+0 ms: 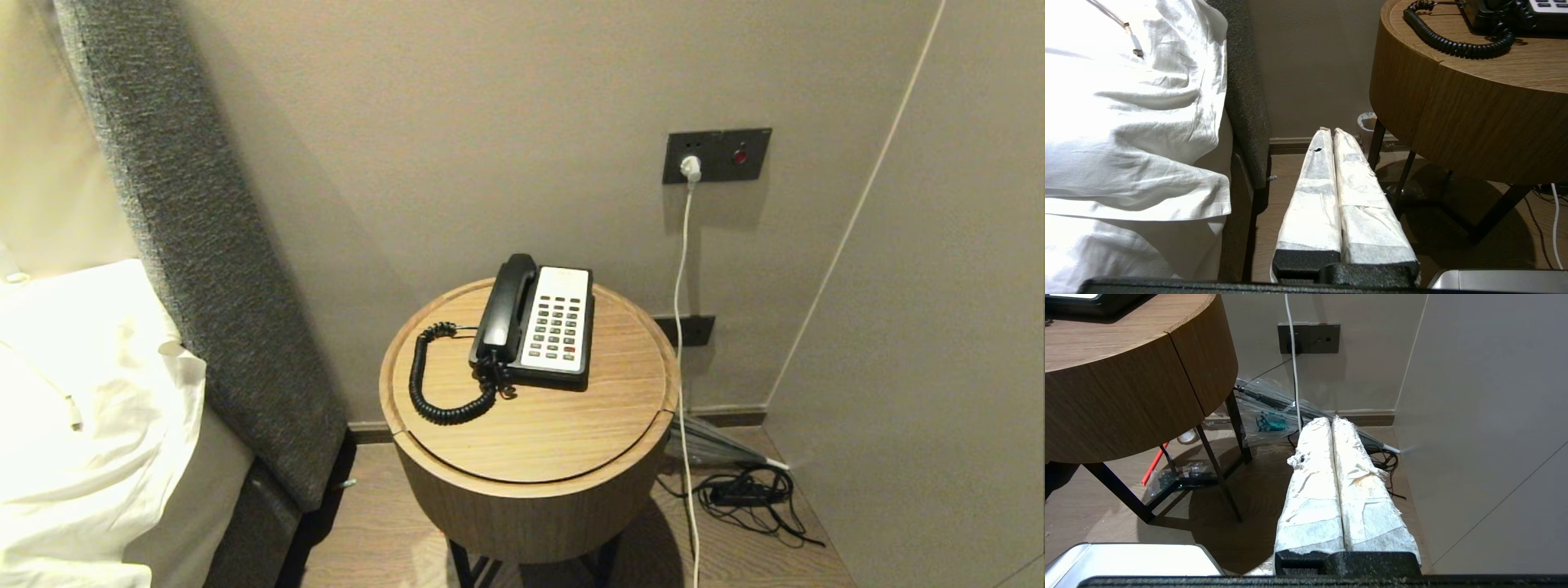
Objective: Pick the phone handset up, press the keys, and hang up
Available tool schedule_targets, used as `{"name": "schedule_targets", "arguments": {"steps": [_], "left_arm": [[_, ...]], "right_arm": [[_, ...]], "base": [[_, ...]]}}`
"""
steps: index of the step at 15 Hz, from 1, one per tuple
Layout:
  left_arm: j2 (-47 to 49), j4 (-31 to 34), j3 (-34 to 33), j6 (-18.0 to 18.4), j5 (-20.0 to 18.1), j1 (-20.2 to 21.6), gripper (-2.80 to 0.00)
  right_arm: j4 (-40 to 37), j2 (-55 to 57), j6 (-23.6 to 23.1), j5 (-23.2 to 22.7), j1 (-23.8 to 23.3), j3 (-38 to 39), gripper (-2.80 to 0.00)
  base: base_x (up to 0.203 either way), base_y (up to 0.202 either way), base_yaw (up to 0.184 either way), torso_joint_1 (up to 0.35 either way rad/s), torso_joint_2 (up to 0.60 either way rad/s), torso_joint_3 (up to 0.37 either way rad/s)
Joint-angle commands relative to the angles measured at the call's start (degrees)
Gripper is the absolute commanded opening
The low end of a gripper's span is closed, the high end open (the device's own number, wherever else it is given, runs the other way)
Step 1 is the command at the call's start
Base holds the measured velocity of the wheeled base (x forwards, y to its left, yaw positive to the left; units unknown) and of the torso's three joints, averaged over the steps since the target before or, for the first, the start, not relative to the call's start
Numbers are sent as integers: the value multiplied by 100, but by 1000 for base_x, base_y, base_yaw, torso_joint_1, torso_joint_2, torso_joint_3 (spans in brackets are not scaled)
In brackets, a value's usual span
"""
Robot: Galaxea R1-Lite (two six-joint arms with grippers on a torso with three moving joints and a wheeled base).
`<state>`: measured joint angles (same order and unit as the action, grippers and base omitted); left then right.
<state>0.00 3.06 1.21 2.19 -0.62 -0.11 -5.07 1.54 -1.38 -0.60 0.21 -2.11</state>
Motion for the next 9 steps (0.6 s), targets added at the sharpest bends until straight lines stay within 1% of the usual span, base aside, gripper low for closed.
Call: {"name": "schedule_targets", "arguments": {"steps": [1, 9], "left_arm": [[9, 2, 2, 0, 0, 0, -280], [9, 2, 2, 0, 0, 1, -280]], "right_arm": [[-3, 13, -20, -1, -3, 0, -280], [6, 13, 5, -1, -1, 9, -280]], "base": [[0, 0, 0, 0, 0, 0], [0, 0, 0, 0, 0, 0]]}}
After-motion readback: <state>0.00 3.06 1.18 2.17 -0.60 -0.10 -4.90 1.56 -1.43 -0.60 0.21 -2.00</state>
